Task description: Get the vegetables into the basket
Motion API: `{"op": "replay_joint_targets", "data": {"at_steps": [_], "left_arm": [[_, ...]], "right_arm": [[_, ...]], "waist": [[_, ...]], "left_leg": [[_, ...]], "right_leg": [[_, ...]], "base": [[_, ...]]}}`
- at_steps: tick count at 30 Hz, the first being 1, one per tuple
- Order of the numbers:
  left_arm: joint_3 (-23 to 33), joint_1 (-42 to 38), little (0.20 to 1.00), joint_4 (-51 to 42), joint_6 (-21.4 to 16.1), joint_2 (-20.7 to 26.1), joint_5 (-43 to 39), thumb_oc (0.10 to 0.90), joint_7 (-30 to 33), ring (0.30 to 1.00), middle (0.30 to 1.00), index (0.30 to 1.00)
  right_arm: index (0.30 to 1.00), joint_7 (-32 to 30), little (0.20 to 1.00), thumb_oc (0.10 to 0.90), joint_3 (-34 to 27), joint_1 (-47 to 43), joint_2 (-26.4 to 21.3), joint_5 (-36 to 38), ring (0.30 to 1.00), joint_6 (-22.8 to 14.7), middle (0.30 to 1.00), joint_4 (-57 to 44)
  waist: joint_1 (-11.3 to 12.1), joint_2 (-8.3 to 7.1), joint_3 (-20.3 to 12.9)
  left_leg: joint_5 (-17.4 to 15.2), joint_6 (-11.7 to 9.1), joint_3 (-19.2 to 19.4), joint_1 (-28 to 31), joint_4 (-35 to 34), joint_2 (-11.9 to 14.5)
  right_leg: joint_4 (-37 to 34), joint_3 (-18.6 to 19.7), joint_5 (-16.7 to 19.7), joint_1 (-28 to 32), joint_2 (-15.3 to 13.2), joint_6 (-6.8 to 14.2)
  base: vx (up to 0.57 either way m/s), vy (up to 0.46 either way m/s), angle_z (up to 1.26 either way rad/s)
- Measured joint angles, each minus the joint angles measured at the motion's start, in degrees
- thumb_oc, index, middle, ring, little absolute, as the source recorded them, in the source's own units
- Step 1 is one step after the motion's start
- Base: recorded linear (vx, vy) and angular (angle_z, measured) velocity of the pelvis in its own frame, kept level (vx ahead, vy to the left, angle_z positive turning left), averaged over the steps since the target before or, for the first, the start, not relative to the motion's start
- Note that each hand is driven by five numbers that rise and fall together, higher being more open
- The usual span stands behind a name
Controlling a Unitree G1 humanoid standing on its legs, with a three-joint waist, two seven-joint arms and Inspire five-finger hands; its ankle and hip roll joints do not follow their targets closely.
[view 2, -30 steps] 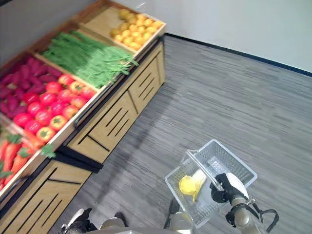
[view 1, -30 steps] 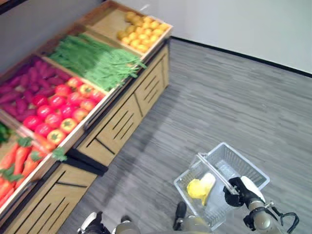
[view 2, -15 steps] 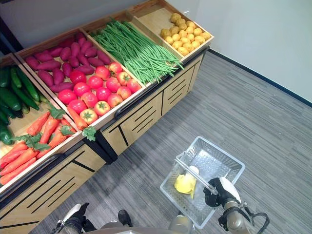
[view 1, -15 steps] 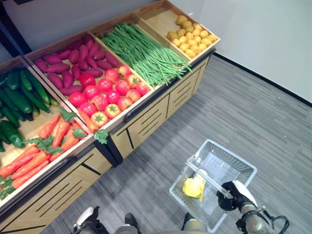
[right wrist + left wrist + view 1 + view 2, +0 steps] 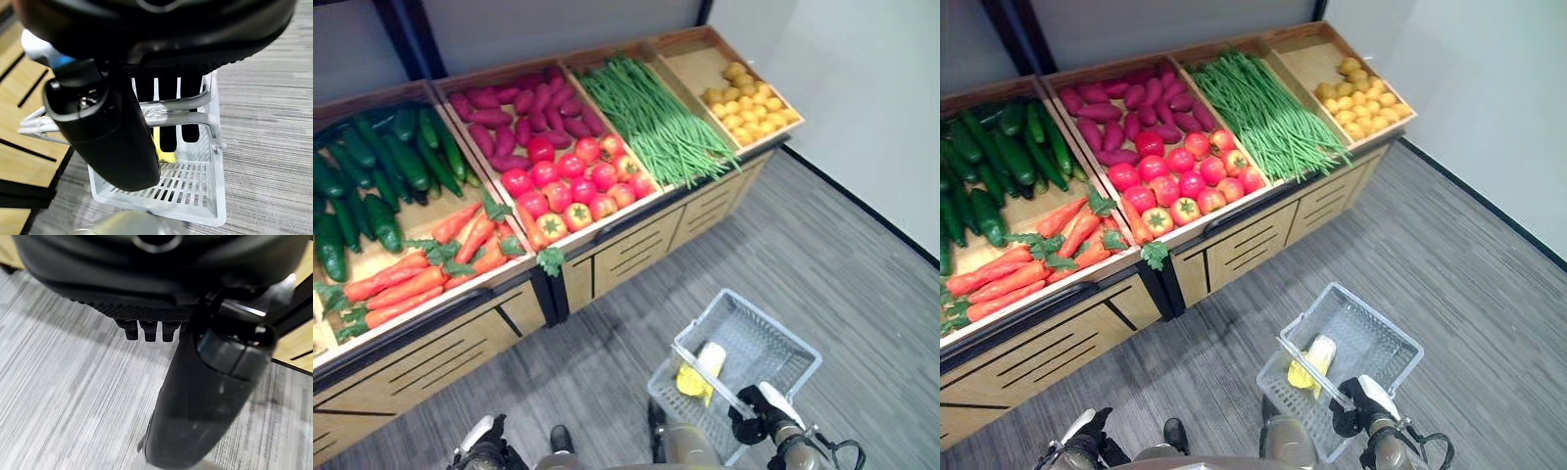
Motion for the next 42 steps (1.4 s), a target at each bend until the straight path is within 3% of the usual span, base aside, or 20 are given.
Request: {"op": "replay_joint_targets", "data": {"at_steps": [3,5,8,11,13,14,16,18,21,24,25,29,30,33,34,36,37,38,40,42], "left_arm": [[-0.1,1.6,1.000,-0.3,-0.3,-3.0,-1.5,0.900,0.0,1.000,1.000,1.000],[-0.1,2.1,1.000,0.0,-0.5,-3.5,-1.6,0.900,0.1,1.000,1.000,1.000],[-0.1,1.3,1.000,0.2,-0.5,-3.4,-1.7,0.900,0.1,1.000,1.000,1.000],[-0.9,-2.3,1.000,0.9,-0.7,-3.2,-2.2,0.900,0.1,1.000,1.000,1.000],[-1.2,-2.4,1.000,0.7,-1.3,-3.4,-2.8,0.900,0.1,1.000,1.000,1.000],[-1.4,-3.0,1.000,0.7,-1.5,-3.4,-3.3,0.900,0.1,1.000,1.000,1.000],[-1.4,-3.3,1.000,0.6,-1.4,-3.5,-3.3,0.900,0.1,1.000,1.000,1.000],[-2.7,-2.7,1.000,0.8,-1.0,-2.6,-3.2,0.900,0.3,1.000,1.000,1.000],[-2.6,-2.5,1.000,0.7,-1.0,-2.4,-3.4,0.900,0.9,1.000,1.000,1.000],[-2.7,-1.6,1.000,0.4,-1.0,-3.7,-3.4,0.900,0.7,1.000,1.000,1.000],[-2.8,-1.3,1.000,0.4,-1.0,-4.5,-3.4,0.900,0.5,1.000,1.000,1.000],[-3.5,-1.5,1.000,0.2,-0.8,-2.0,-3.3,0.900,-0.2,1.000,1.000,1.000],[-3.6,-1.4,1.000,0.3,-0.8,-1.8,-3.2,0.900,-1.0,1.000,1.000,1.000],[-3.6,-1.7,1.000,0.3,-0.9,-1.3,-3.2,0.900,-1.4,1.000,1.000,1.000],[-3.6,-2.1,1.000,0.1,-1.1,-1.2,-3.2,0.900,-1.5,1.000,1.000,1.000],[-3.5,-2.2,1.000,0.0,-1.2,-1.3,-3.3,0.900,-1.7,1.000,1.000,1.000],[-3.5,-2.5,1.000,0.0,-1.3,-1.3,-3.3,0.900,-1.7,1.000,1.000,1.000],[-3.4,-2.4,1.000,0.3,-1.2,-0.9,-3.4,0.900,-1.7,1.000,1.000,1.000],[-3.2,-2.5,1.000,0.6,-1.2,-0.2,-3.5,0.900,-1.6,1.000,1.000,1.000],[-2.0,-1.9,1.000,1.1,-1.1,-0.1,-4.1,0.900,-1.5,1.000,1.000,1.000]], "right_arm": [[0.300,-0.7,0.300,0.400,-1.6,-1.5,-0.4,2.0,0.300,0.3,0.300,7.3],[0.300,-0.9,0.300,0.400,-1.6,-2.6,-1.2,2.0,0.300,-0.6,0.300,9.8],[0.300,-1.1,0.300,0.400,-1.8,-4.1,-1.4,2.0,0.300,-0.6,0.300,14.7],[0.300,-1.1,0.300,0.400,-2.1,-4.9,-0.7,2.0,0.300,-0.6,0.300,20.2],[0.300,-1.4,0.300,0.400,-3.3,-5.1,-1.1,2.0,0.300,-0.2,0.300,21.2],[0.300,-2.0,0.300,0.400,-4.4,-5.1,-1.1,2.1,0.300,-0.3,0.300,21.7],[0.300,-2.2,0.300,0.400,-4.4,-5.2,-1.1,2.2,0.300,-0.1,0.300,22.4],[0.300,-2.3,0.300,0.400,-4.4,-4.9,-1.0,3.2,0.300,0.5,0.300,23.0],[0.300,-2.2,0.300,0.400,-4.5,-4.5,-1.6,3.2,0.300,1.5,0.300,22.9],[0.300,-2.2,0.300,0.400,-5.8,-4.1,-2.9,3.3,0.300,1.5,0.300,22.1],[0.300,-2.3,0.300,0.400,-5.7,-4.0,-3.9,3.3,0.300,1.6,0.300,21.6],[0.300,-2.0,0.300,0.400,-5.7,-3.1,-1.7,3.2,0.300,1.3,0.300,20.8],[0.300,-2.2,0.300,0.400,-6.5,-3.3,-1.1,3.2,0.300,1.5,0.300,20.8],[0.300,-2.2,0.300,0.400,-6.5,-4.1,-0.7,3.3,0.300,1.6,0.300,20.5],[0.300,-2.2,0.300,0.400,-6.5,-4.4,-0.6,3.2,0.300,1.6,0.300,20.1],[0.300,-2.1,0.300,0.400,-6.1,-4.5,-0.7,3.2,0.300,1.5,0.300,20.2],[0.300,-2.2,0.300,0.400,-6.0,-4.7,-0.7,3.3,0.300,1.3,0.300,20.3],[0.300,-1.6,0.300,0.400,-5.1,-4.4,-0.4,3.2,0.300,1.2,0.300,20.2],[0.300,-0.5,0.300,0.400,-4.1,-4.6,1.1,3.3,0.300,1.2,0.300,20.9],[0.300,-0.5,0.300,0.400,-3.8,-4.3,3.1,3.4,0.300,1.2,0.300,21.6]], "waist": [[0.4,3.64,-0.2],[0.5,4.95,-0.4],[0.5,5.72,-0.2],[0.1,5.52,0.2],[0.5,6.41,0.7],[0.0,5.86,1.5],[0.0,5.83,1.8],[-1.5,6.37,1.8],[-0.7,7.37,2.2],[0.0,9.23,2.0],[0.1,11.05,1.8],[0.1,5.40,1.1],[0.3,4.51,1.0],[0.6,3.61,0.6],[0.6,3.26,0.6],[0.7,3.27,0.6],[0.6,4.02,1.0],[0.2,3.66,0.3],[0.7,2.83,-0.2],[0.2,1.81,-0.7]], "left_leg": [[0.5,-0.7,-3.0,1.2,0.3,2.8],[1.0,-1.5,-3.1,1.2,0.8,3.5],[1.6,-4.3,-3.5,0.0,3.0,4.1],[3.3,-7.0,-6.3,-5.9,9.5,2.7],[5.5,-7.6,-5.8,-5.8,8.0,2.5],[7.5,-8.4,-4.2,-6.2,7.4,2.1],[5.3,-6.6,0.0,-5.9,9.0,2.9],[4.7,-7.2,5.4,-4.2,6.3,7.0],[5.7,-8.6,4.9,-4.3,2.6,11.6],[6.1,-7.7,6.1,-3.5,1.9,11.6],[6.5,-8.9,7.3,-2.5,1.5,11.2],[3.7,-5.7,8.1,-1.0,0.4,3.3],[3.1,-4.6,9.1,-0.1,0.4,1.0],[1.3,-3.1,10.1,0.9,0.4,-1.0],[0.0,-1.4,10.5,1.8,0.1,-1.8],[-0.9,-0.4,10.4,3.3,-0.1,-2.2],[-1.0,-0.2,10.1,3.5,-0.1,-2.1],[-1.2,-0.1,9.7,3.3,-0.1,-1.7],[-1.4,-0.2,9.4,3.0,-0.1,-1.7],[-1.0,-1.0,7.8,3.2,0.2,-2.0]], "right_leg": [[1.8,-2.8,-1.2,2.7,2.9,-3.1],[1.6,-3.4,-1.8,3.4,3.6,-3.8],[1.4,-5.2,-2.8,4.4,4.1,-4.2],[1.4,-8.9,-3.6,4.4,1.4,-4.7],[1.4,-10.2,-3.8,4.8,0.9,-5.3],[0.8,-12.2,-3.9,5.0,-0.3,-6.0],[0.3,-13.6,-3.4,5.6,-1.2,-8.0],[-1.5,-16.5,-3.7,6.9,-1.4,-7.0],[-1.2,-16.2,-3.5,6.4,-1.8,-5.8],[0.1,-15.6,-3.3,6.7,-2.9,-3.0],[0.8,-15.0,-3.2,7.2,-3.0,-1.3],[2.3,-13.7,-3.1,6.9,-10.4,1.2],[5.7,-11.5,-2.6,5.5,-13.1,1.6],[11.1,-8.6,-1.3,2.6,-15.2,2.3],[17.3,-7.7,0.3,-0.4,-16.1,2.6],[20.9,-5.8,2.4,-1.8,-16.2,3.0],[23.0,-5.1,0.2,-3.2,-16.1,4.3],[21.1,-4.7,-1.7,-3.8,-14.6,4.1],[13.1,-5.6,-1.4,-3.6,-12.6,4.0],[4.8,-6.5,2.8,-1.9,-10.5,3.2]], "base": [[0.18,-0.114,0.73],[0.16,-0.144,0.27],[0.13,-0.165,0.36],[0.03,-0.046,0.72],[0.03,0.028,0.56],[0.05,0.068,0.45],[0.07,0.103,0.38],[0.16,0.197,0.66],[0.22,0.334,0.33],[0.15,0.339,-0.14],[0.10,0.268,-0.13],[0.10,0.334,0.03],[0.06,0.261,-0.05],[0.09,0.313,-0.17],[0.12,0.176,-0.10],[0.14,0.143,-0.09],[0.14,0.012,0.15],[0.11,-0.014,0.26],[0.08,-0.038,0.22],[0.07,-0.055,0.34]]}}
